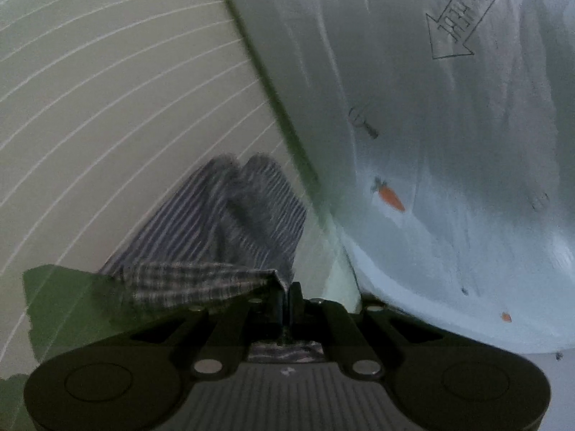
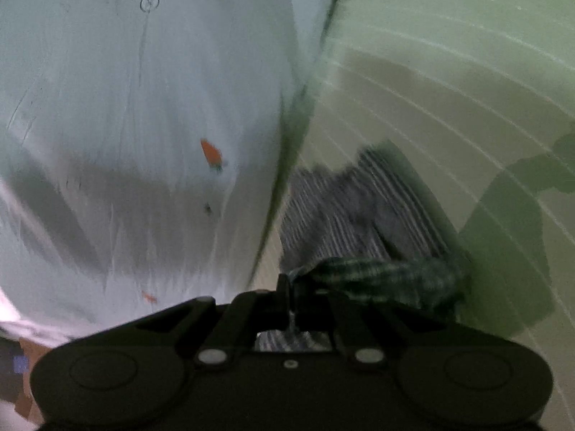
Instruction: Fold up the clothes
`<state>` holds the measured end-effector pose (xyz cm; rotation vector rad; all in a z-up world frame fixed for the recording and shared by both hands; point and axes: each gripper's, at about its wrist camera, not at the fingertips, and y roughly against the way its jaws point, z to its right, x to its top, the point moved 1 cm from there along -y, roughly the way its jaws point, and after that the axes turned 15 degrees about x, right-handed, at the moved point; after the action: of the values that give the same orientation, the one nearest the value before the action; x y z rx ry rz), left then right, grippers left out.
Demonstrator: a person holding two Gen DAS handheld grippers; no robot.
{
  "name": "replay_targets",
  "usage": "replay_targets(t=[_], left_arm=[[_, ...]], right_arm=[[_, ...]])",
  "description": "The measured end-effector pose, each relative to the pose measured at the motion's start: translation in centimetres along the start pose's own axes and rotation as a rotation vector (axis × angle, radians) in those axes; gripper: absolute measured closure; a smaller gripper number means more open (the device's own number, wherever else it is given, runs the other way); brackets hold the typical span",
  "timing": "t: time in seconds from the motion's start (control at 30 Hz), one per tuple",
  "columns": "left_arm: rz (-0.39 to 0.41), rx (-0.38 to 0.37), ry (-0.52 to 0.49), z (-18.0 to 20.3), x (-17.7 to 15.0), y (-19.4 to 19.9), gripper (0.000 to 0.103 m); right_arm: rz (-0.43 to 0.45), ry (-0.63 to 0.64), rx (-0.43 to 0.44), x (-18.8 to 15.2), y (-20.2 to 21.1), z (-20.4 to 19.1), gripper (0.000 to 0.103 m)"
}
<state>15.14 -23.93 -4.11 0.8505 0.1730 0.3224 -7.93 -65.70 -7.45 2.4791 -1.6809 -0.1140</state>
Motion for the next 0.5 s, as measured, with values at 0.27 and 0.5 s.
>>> replay_targets(t=[0.27,0.5], left_arm=[[0.106,0.171,-0.118,6.6,5.0,-5.2,0.024],[0.178,0.519,-0.586,4.5,0.2,-8.5,0.013]], right_arm=[[0.125,0.086,-0.063,8.7,-8.8,-0.7,0.043],[-0.074,0.587,-0.383,4.2,-11.0,-0.5,0.022]])
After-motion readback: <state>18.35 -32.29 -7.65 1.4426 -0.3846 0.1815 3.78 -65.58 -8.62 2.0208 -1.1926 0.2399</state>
